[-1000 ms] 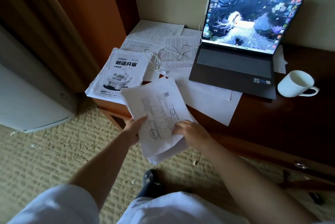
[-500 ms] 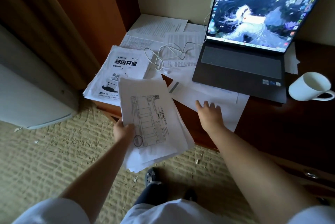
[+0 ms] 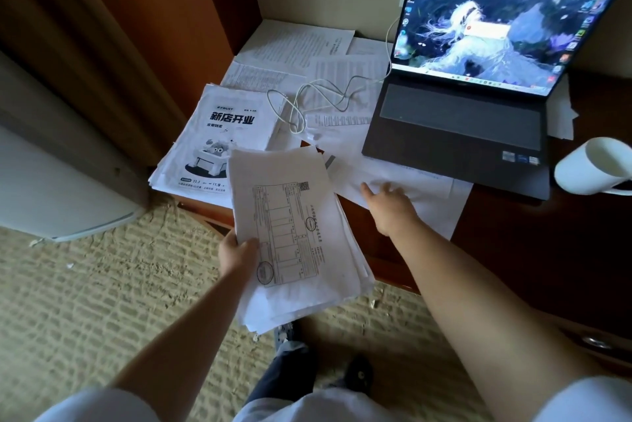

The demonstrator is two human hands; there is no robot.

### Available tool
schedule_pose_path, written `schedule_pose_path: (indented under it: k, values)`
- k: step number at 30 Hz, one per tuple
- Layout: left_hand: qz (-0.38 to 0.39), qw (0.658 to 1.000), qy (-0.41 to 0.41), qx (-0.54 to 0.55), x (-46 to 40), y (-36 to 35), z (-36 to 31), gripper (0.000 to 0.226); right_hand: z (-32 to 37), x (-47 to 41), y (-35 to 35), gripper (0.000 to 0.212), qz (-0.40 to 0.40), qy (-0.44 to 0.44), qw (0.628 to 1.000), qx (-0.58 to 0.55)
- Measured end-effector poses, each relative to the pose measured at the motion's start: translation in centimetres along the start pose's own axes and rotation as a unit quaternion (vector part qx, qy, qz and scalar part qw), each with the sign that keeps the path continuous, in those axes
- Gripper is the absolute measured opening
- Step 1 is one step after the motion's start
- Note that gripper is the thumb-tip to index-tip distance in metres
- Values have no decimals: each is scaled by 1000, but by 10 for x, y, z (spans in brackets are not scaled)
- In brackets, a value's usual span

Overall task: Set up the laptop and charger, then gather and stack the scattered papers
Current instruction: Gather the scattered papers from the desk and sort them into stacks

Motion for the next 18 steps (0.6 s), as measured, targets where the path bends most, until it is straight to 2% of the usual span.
schedule_pose_path:
  k: [2, 5, 7, 11, 16, 18]
  values:
    - [1, 1000, 4, 3, 2, -1, 0, 23, 3, 1, -1, 78, -28, -14, 998, 46]
    - [-3, 1000, 9, 22, 6, 2, 2, 26, 4, 12, 11, 67, -91, -39, 995, 19]
    - [-10, 999, 25, 41, 11, 6, 7, 20, 14, 22, 24, 58, -108, -34, 994, -9]
    - [-6, 996, 46, 75, 17, 1, 14, 18, 58, 53, 46, 32, -103, 12, 982, -158]
    - [37, 995, 35, 80, 26, -18, -1, 19, 97, 78, 56, 34, -128, 84, 946, -286]
    - [75, 991, 53, 93, 30, -26, 0, 18, 112, 76, 47, 42, -68, 146, 919, -360]
Point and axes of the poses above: each hand's wrist, its own x-axis away from the middle knuckle, its own y-axis out of the back of the hand, z = x × y, the point moved 9 cm from there along -x, towards the middle knuckle, and after that the axes turned 8 degrees about z, right-handed, at the moved point
